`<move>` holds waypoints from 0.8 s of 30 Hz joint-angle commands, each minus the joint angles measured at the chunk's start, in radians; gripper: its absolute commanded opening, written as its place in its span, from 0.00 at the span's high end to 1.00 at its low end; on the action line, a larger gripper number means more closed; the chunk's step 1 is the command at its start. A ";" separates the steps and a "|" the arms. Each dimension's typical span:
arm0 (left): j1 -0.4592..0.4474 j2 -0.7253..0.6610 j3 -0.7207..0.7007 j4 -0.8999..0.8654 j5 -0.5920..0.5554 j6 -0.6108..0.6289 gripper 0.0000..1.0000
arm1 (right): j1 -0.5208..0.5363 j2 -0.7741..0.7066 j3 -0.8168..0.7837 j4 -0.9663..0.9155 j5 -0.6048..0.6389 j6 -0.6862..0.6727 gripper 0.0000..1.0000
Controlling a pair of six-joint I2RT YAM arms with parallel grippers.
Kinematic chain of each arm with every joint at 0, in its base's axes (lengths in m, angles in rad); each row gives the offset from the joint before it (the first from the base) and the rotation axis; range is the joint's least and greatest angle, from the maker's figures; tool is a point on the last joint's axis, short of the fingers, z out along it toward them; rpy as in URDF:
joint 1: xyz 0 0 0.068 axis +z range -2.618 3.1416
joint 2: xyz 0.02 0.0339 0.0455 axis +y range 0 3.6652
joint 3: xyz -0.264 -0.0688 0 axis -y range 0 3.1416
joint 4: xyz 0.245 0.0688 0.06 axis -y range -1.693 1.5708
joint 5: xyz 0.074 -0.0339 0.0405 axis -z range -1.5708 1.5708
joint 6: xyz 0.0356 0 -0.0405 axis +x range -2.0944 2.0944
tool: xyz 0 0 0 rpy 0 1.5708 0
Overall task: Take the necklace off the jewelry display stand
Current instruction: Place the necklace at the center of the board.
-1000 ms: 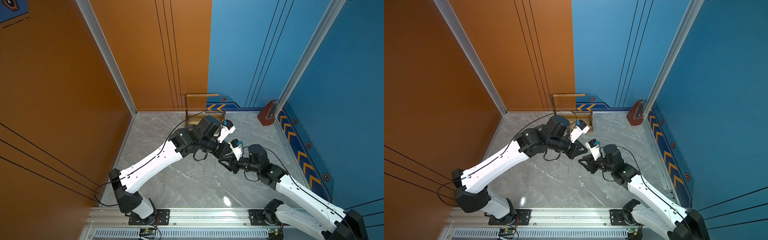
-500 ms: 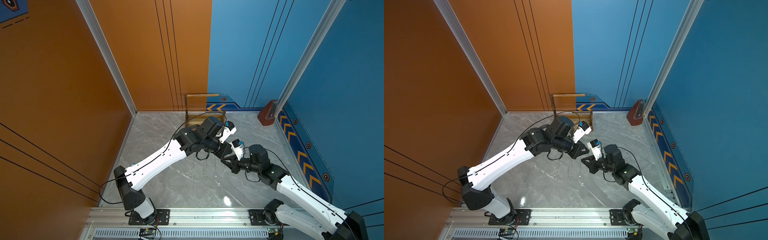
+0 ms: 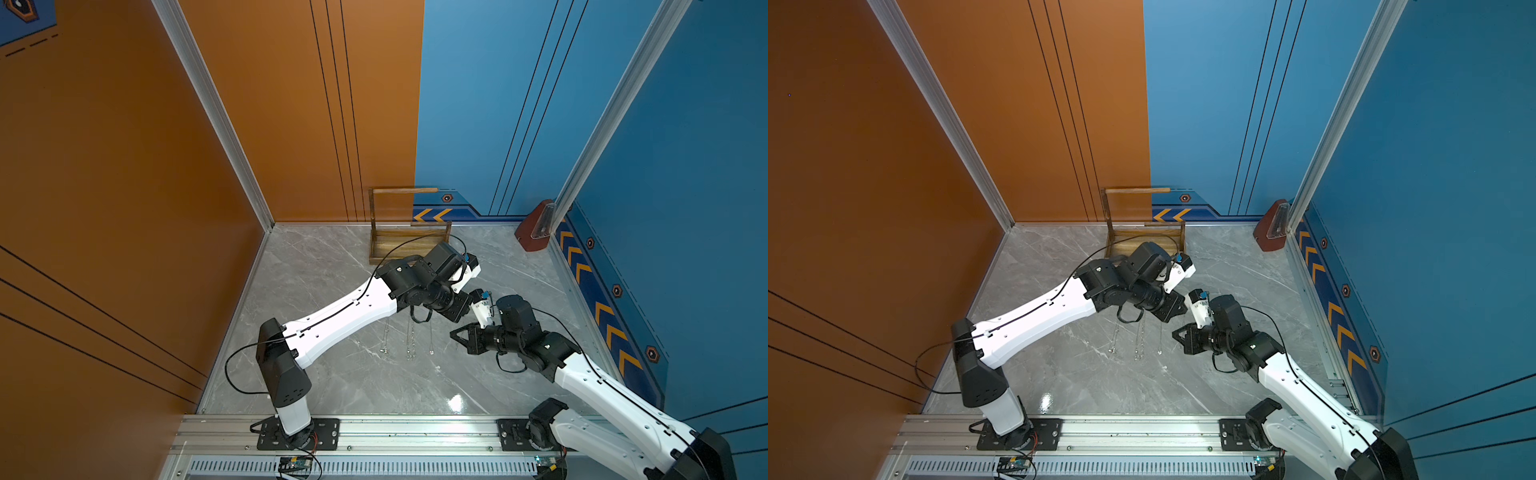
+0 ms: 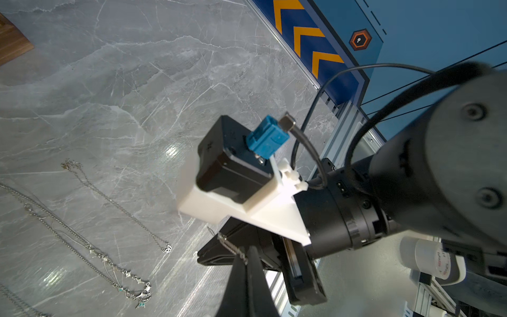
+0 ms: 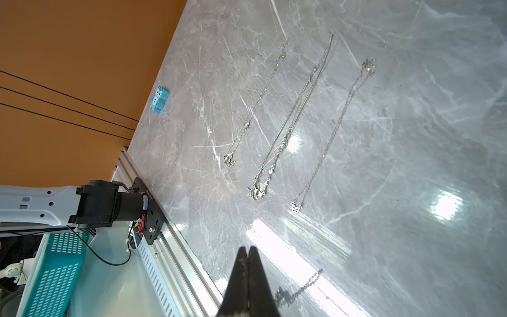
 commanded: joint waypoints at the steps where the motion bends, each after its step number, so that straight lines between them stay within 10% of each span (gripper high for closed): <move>1: -0.021 0.042 0.029 0.008 -0.030 -0.019 1.00 | -0.013 -0.010 -0.045 -0.101 0.048 0.071 0.97; 24: 0.016 0.234 -0.012 0.054 -0.035 -0.031 1.00 | -0.042 0.083 -0.127 -0.103 0.043 0.123 0.97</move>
